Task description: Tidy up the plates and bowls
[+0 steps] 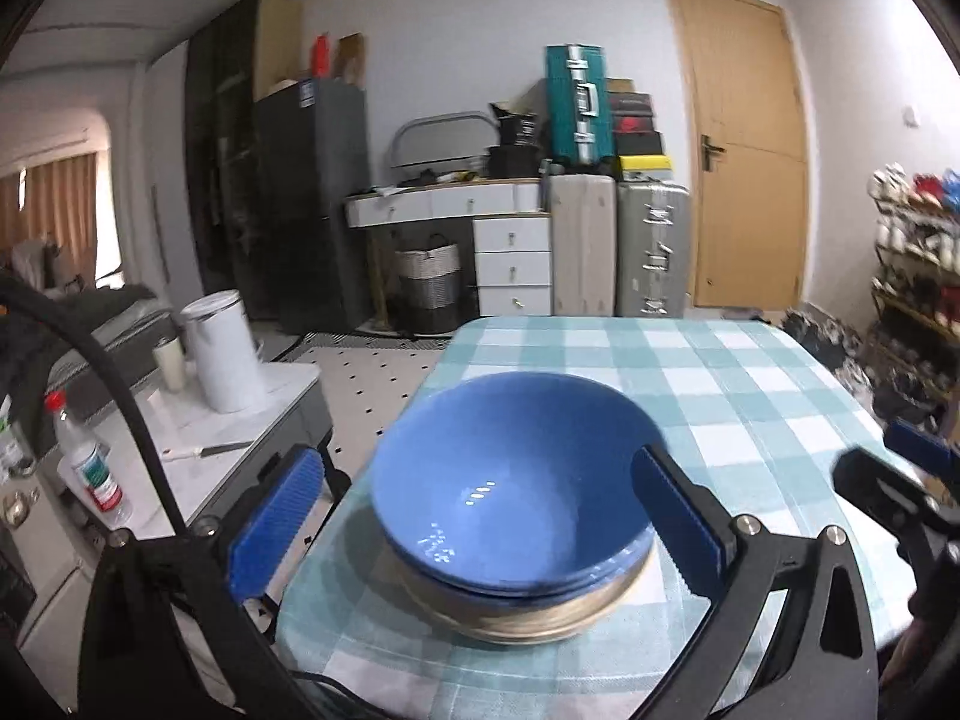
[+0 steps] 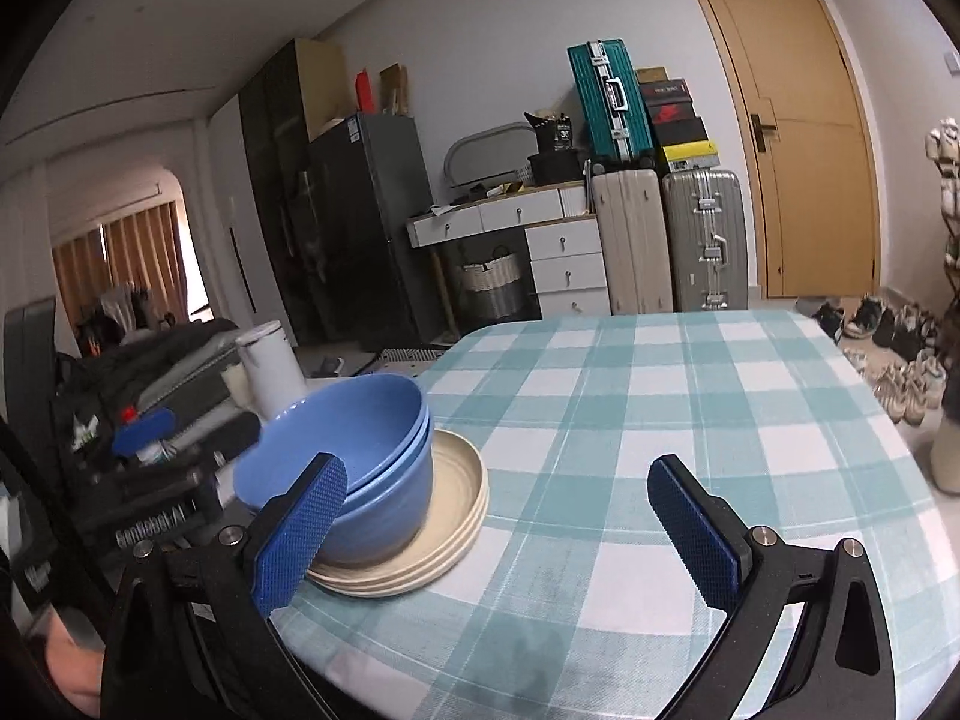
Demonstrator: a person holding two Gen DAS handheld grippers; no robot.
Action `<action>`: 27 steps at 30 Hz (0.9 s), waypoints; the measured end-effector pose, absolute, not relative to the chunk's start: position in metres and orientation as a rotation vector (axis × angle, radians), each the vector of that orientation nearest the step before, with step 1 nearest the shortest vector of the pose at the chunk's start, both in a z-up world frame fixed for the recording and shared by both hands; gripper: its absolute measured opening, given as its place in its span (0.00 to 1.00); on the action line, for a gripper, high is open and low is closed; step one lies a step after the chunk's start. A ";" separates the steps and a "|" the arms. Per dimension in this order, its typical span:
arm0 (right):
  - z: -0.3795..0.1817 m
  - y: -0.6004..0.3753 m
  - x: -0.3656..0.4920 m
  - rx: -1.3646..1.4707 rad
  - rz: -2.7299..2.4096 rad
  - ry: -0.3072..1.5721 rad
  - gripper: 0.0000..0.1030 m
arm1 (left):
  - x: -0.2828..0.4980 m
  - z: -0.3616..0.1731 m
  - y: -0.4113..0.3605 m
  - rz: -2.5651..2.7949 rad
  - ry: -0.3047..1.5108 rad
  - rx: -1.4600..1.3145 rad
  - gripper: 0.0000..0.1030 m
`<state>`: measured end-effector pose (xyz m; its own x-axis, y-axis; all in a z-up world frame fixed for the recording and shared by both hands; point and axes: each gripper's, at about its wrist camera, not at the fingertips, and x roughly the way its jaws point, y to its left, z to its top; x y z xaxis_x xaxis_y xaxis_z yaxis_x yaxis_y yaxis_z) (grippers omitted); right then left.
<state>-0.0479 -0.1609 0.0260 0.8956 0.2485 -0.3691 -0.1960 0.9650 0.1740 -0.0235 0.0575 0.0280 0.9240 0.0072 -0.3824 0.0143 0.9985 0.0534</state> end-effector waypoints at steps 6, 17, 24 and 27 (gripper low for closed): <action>0.026 -0.145 -0.053 0.040 0.224 0.383 0.99 | -0.035 0.031 0.044 -0.021 0.356 0.109 1.00; 0.021 -0.137 -0.053 0.006 0.227 0.392 0.99 | -0.029 0.033 0.048 -0.021 0.399 0.077 1.00; 0.020 -0.139 -0.051 0.019 0.228 0.399 0.99 | -0.022 0.029 0.057 -0.021 0.442 0.013 1.00; 0.019 -0.139 -0.050 0.017 0.227 0.402 0.99 | -0.021 0.029 0.059 -0.022 0.449 0.001 1.00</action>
